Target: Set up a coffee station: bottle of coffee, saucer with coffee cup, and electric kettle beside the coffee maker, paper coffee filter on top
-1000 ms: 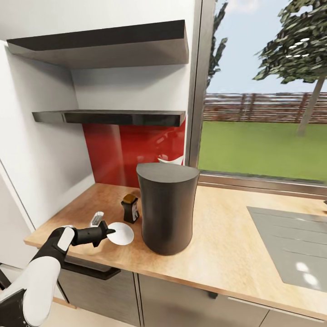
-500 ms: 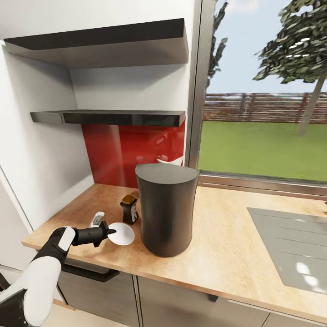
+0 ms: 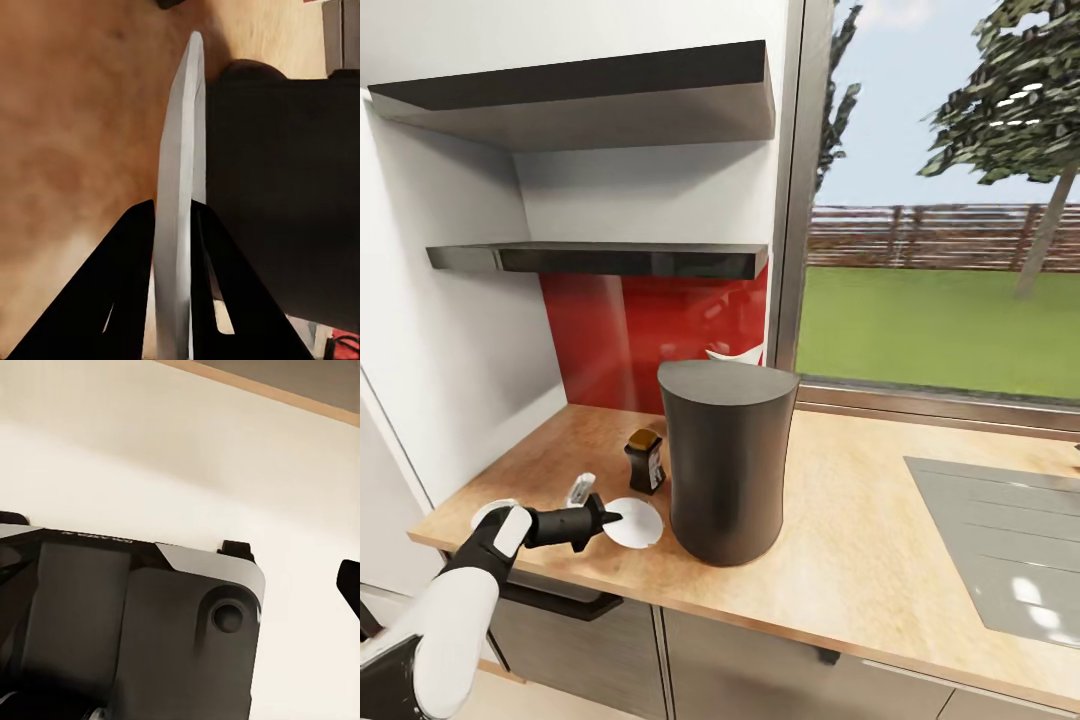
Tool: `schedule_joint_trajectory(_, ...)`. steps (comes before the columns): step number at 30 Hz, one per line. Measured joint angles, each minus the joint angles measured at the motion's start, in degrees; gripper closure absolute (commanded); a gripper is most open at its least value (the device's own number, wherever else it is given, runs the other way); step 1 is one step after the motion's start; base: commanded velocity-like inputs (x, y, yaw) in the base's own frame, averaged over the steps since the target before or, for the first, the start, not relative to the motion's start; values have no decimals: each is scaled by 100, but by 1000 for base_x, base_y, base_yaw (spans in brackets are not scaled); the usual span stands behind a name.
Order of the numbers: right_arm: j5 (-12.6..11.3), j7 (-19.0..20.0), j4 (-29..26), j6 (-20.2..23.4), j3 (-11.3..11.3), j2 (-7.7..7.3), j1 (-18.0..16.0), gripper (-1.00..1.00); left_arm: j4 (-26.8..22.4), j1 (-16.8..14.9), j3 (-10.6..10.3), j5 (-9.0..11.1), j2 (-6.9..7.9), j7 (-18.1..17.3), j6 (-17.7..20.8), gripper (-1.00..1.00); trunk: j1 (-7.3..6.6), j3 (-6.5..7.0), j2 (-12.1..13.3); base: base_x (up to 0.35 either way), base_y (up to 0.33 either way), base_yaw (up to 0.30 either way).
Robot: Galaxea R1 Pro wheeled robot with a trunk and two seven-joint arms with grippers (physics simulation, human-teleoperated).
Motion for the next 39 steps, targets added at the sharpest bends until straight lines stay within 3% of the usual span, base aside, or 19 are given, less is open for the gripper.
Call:
schedule_joint_trajectory(8, 0, 0, 0, 0, 0, 0, 0, -100, 59, 0, 0, 13, -67, -7, 9, 100, 0, 0, 0, 0, 0, 0)
schedule_joint_trajectory(9, 0, 0, 0, 0, -2, 0, 0, -100, 59, 0, 0, 14, -74, -7, 9, -100, 0, 0, 0, 0, 0, 0)
schedule_joint_trajectory(15, 0, 0, 0, 0, -1, 0, 0, -100, 36, -1, -23, -50, -110, 35, -3, -100, 0, 0, 0, -11, 4, 0)
schedule_joint_trajectory(20, 0, 1, -1, 0, 0, -1, 0, -100, -14, -2, -24, -35, -114, 292, 0, -100, 2, 0, 0, -200, 180, 0)
schedule_joint_trajectory(39, 0, 1, -1, 0, 0, 15, 0, -100, 47, 1, -16, -41, -73, 298, 2, -100, 2, 0, 0, -236, 212, 0)
